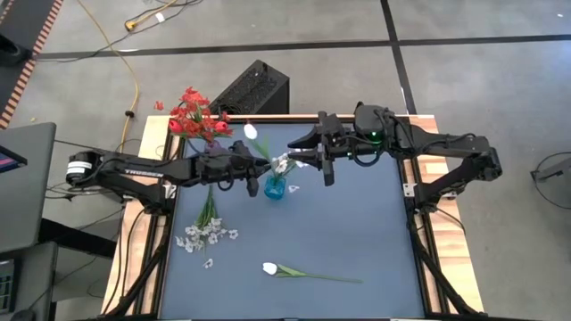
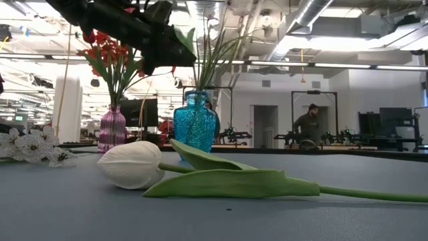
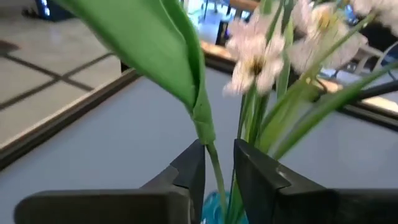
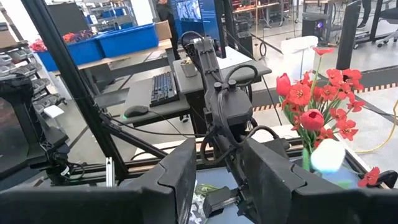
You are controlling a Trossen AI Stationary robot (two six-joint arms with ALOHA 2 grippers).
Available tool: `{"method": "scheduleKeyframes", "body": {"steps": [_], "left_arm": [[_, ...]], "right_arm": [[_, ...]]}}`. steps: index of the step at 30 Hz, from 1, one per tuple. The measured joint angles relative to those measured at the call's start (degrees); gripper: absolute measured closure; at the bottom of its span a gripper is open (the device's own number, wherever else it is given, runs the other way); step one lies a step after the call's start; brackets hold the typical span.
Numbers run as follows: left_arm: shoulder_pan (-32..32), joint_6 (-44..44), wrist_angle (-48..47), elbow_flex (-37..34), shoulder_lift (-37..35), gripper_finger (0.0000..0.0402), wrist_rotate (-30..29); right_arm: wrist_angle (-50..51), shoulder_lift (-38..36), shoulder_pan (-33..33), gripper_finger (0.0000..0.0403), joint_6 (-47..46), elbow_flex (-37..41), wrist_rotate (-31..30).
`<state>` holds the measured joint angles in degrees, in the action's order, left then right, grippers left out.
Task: Sort flowers into vase by color
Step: Put the top white tulip into the blue vase
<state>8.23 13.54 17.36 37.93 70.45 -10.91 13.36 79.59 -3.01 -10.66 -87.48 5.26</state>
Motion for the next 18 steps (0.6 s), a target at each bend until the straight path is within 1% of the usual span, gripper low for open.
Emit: {"method": "scheduleKeyframes", "body": {"steps": [3, 10, 14, 18], "left_arm": [[0.01, 1.08, -4.89, 0.71, -1.67, 0.0315, 0.94], [0.02, 1.71, -18.44, 3.92, -6.03, 0.0308, 7.81], [0.01, 0.72, -29.62, 7.23, -7.77, 0.0307, 13.33], [-0.07, 0.62, -41.12, 11.16, -9.08, 0.0307, 15.40]], "right_arm": [[-0.03, -0.05, -0.02, 0.0242, 0.01, 0.00, 0.00], [-0.06, -0.17, -0.04, 0.0242, 0.02, 0.00, 0.56], [-0.10, -0.20, -0.02, 0.0242, 0.04, 0.00, 0.94], [2.36, -0.20, -0.02, 0.0242, 0.50, -1.96, 0.96]]}}
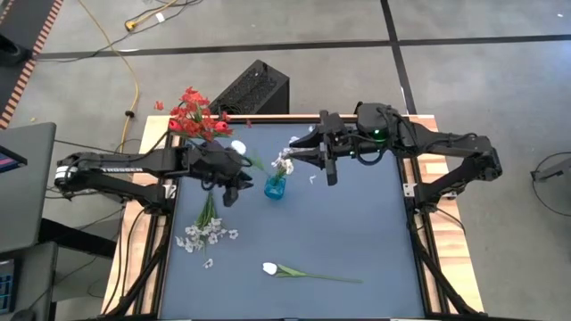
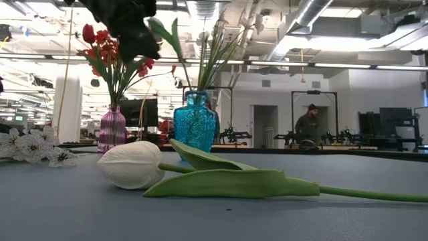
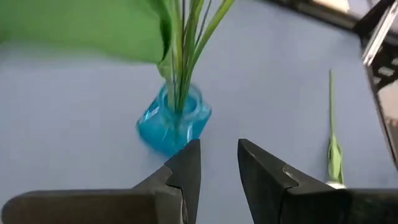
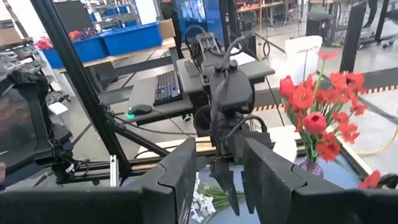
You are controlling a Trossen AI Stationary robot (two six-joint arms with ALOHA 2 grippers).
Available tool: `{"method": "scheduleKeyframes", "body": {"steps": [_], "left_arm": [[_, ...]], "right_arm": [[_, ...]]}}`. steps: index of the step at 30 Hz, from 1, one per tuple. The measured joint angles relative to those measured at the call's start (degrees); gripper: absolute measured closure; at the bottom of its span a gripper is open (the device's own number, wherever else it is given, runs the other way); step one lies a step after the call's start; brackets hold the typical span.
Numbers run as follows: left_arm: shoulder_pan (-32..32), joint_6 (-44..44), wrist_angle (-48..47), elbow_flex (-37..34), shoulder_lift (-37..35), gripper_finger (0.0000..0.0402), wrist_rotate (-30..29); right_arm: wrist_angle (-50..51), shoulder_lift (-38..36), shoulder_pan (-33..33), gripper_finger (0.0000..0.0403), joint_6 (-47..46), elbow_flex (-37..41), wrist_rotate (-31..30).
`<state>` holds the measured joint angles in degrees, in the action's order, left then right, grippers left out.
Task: Sort flowers into vase by color
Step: Put the top white tulip into the blue vase, then put the white flowers into the blue vase
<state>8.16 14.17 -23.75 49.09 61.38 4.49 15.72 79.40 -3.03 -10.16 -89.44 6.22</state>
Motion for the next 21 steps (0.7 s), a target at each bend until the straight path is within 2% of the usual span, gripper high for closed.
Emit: {"method": "scheduleKeyframes", "body": {"steps": [6, 12, 17, 21], "left_arm": [[0.01, 4.59, -18.19, 5.70, -0.89, 0.0307, -3.36], [-2.45, 8.05, -31.54, 6.20, -0.82, 0.0307, -4.34], [-7.03, 9.92, -39.12, 6.20, -0.82, 0.0307, -10.97], [-11.14, 11.26, -40.13, 6.20, -1.36, 0.0307, -12.79]], "right_arm": [[1.94, -0.11, -0.07, 0.0243, 1.24, -3.05, -0.02], [5.98, -0.09, 0.04, 0.0243, 1.64, -3.51, 0.00], [9.94, 0.52, 0.04, 0.0243, 1.62, -3.51, 0.00], [11.07, 0.54, 0.13, 0.0243, 1.64, -3.51, -0.02]]}}
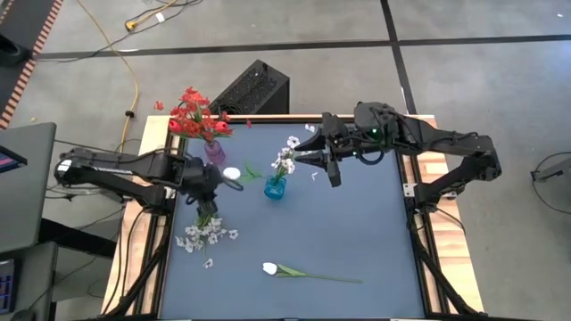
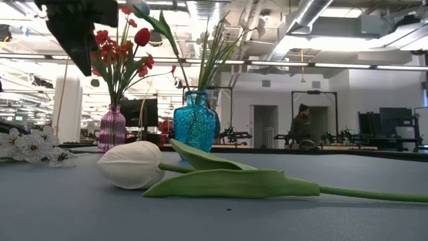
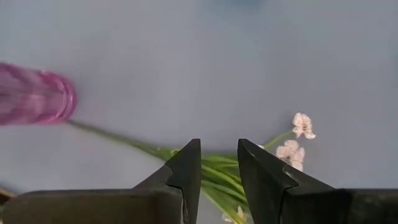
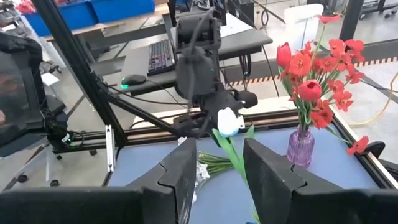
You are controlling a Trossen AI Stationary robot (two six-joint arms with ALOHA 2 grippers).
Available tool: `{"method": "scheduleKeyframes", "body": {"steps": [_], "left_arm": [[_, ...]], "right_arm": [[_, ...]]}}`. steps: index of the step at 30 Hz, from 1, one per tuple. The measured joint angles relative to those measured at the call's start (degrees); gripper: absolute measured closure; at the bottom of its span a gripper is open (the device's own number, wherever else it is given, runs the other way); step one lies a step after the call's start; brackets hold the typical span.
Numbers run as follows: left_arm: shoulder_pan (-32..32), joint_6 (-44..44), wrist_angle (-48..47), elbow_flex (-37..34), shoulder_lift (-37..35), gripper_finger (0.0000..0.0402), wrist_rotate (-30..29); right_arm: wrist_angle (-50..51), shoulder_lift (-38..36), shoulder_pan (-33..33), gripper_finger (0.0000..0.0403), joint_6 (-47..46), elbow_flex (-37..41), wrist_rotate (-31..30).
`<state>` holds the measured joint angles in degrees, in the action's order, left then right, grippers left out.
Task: Sort flowers into vase by color
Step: Put the white flowers into the blue vase
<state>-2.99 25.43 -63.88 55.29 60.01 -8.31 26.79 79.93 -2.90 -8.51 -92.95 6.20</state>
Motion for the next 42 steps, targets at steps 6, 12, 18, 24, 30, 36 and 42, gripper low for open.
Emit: {"method": "scheduleKeyframes", "body": {"steps": [6, 12, 18, 24, 30, 36, 42], "left_arm": [[-5.22, 1.28, 0.45, 0.00, -3.53, 0.0307, -6.00], [-6.71, 7.83, -7.44, 0.00, -9.88, 0.0307, -11.97], [-6.68, 27.23, -11.64, -4.36, -15.86, 0.0307, -17.91], [-6.68, 39.62, -10.54, -12.60, -19.51, 0.0307, -17.51], [-6.59, 50.38, -3.40, -20.27, -20.08, 0.0307, -19.52], [-1.64, 54.18, 0.66, -20.57, -17.26, 0.0307, -22.14], [6.98, 43.23, 11.59, -24.66, -14.54, 0.0307, -8.26]], "right_arm": [[0.27, -0.01, 0.02, 0.0243, 0.21, 0.00, 0.00], [0.72, -0.03, -0.24, 0.0243, 2.62, 0.00, -0.01], [0.69, -0.03, -0.63, 0.0243, 4.51, 0.00, -0.02], [0.91, -0.03, -0.70, 0.0243, 5.62, 0.00, -0.07], [1.13, -0.03, -1.01, 0.0243, 5.59, 0.00, -0.10], [1.11, -0.03, -1.03, 0.0243, 5.58, 0.00, -0.17], [0.80, -0.03, -1.03, 0.0243, 5.64, 0.02, -0.20]]}}
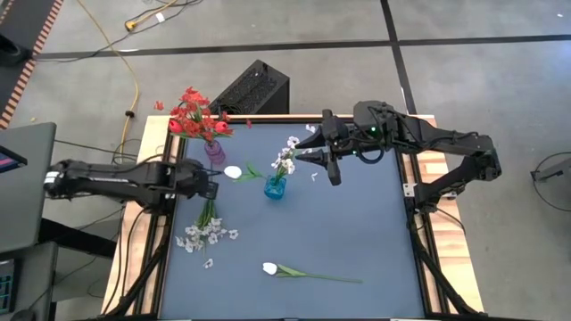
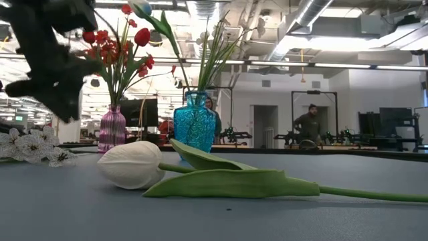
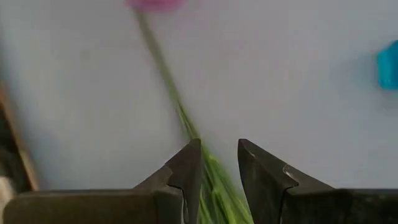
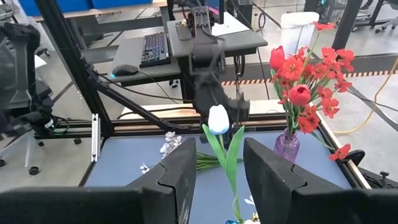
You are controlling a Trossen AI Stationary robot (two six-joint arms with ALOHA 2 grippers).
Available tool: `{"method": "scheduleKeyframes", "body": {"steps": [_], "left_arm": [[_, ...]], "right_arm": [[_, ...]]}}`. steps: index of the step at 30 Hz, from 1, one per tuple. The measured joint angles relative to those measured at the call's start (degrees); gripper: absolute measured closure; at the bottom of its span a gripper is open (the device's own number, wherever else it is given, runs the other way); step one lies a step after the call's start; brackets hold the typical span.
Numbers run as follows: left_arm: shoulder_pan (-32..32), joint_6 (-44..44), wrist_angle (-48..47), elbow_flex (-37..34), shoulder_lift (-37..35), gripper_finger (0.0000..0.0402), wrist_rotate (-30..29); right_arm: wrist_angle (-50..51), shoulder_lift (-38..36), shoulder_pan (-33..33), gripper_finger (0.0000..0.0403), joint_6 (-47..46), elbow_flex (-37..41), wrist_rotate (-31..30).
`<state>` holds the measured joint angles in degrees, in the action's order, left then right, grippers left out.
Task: Sort flowers into vase by color
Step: Put the white flowers into the blue vase
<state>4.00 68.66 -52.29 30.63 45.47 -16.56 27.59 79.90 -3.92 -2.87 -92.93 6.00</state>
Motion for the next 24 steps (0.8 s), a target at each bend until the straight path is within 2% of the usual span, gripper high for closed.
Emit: {"method": "scheduleKeyframes", "body": {"steps": [4, 9, 16, 20, 24], "left_arm": [[5.21, -0.14, 1.07, -2.82, 1.59, 0.0307, 3.27], [8.58, -4.44, 9.45, -5.67, 1.49, 0.0302, 8.15], [10.50, -5.63, 9.10, -5.90, 1.65, 0.0248, 6.26], [10.55, -5.90, 9.24, -5.87, 4.53, 0.0213, 5.80], [10.55, -5.00, 11.45, -5.87, 9.47, 0.0195, 6.27]], "right_arm": [[-0.17, 0.00, 0.02, 0.0243, -0.04, 0.00, -0.01], [0.04, 0.00, 0.13, 0.0243, -0.07, 0.00, 0.02], [2.40, 0.00, 0.55, 0.0243, -0.09, 0.00, 0.09], [2.67, 0.00, 0.50, 0.0243, -0.06, 0.00, 0.13], [2.98, 0.00, 0.50, 0.0243, -0.02, 0.00, 0.15]]}}
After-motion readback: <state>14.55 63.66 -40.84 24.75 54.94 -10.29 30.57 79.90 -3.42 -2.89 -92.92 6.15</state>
